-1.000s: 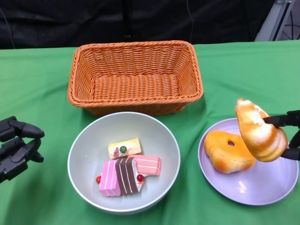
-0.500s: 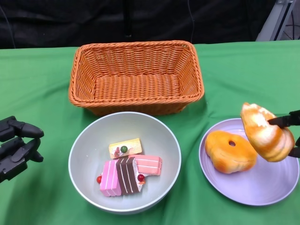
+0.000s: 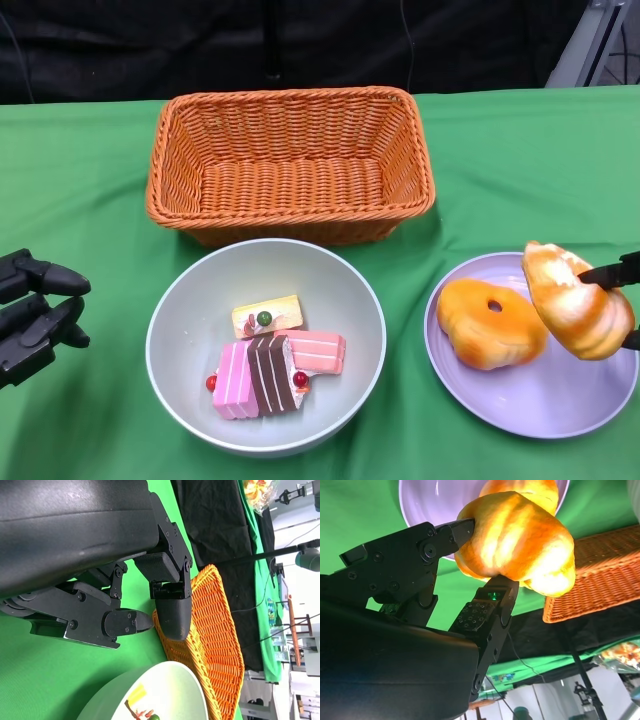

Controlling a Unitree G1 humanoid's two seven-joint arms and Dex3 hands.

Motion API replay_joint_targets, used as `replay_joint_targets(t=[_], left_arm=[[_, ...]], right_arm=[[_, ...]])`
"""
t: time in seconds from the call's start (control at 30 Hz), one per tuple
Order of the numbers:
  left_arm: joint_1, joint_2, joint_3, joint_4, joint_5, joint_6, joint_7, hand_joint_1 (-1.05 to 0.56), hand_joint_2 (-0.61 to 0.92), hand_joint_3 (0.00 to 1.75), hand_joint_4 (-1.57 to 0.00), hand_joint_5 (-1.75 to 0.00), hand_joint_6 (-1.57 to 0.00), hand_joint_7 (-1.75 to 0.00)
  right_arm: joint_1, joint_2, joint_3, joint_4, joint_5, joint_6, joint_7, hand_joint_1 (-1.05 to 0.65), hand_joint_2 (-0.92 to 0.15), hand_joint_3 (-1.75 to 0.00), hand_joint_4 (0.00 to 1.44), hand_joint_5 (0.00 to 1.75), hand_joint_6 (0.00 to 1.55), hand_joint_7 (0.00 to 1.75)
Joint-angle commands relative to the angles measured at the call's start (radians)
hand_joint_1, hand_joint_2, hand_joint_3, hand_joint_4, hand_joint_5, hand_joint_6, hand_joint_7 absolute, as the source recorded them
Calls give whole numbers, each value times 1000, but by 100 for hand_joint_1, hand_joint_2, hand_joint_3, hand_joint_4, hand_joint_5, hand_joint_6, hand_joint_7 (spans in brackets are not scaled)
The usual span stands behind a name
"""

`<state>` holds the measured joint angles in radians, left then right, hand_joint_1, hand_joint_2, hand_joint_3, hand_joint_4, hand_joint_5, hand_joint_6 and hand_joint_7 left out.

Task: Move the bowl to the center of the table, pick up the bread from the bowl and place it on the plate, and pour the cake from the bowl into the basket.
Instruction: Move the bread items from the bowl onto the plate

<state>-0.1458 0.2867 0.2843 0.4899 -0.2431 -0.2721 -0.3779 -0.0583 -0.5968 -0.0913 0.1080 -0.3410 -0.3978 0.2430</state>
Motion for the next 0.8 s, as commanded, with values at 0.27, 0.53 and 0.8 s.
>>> replay_joint_targets(t=[0.27,0.53,0.8], left_arm=[[-2,23,11,6,-2,-7,-4,-1,92,37,-75,-143,-83,-99],[2,21,12,-3,-2,-7,0,-1,92,37,-75,-144,-83,-100],[-3,24,13,10,-5,-8,-11,-1,92,37,-74,-145,-82,-101]], right_arm=[[6,-5,35,36,-20,31,-16,-6,-84,0,118,31,112,1],[2,-8,63,32,-39,103,-8,-9,-86,-1,115,26,109,0],[15,-24,75,-35,-75,207,20,-13,-87,0,111,17,91,0]])
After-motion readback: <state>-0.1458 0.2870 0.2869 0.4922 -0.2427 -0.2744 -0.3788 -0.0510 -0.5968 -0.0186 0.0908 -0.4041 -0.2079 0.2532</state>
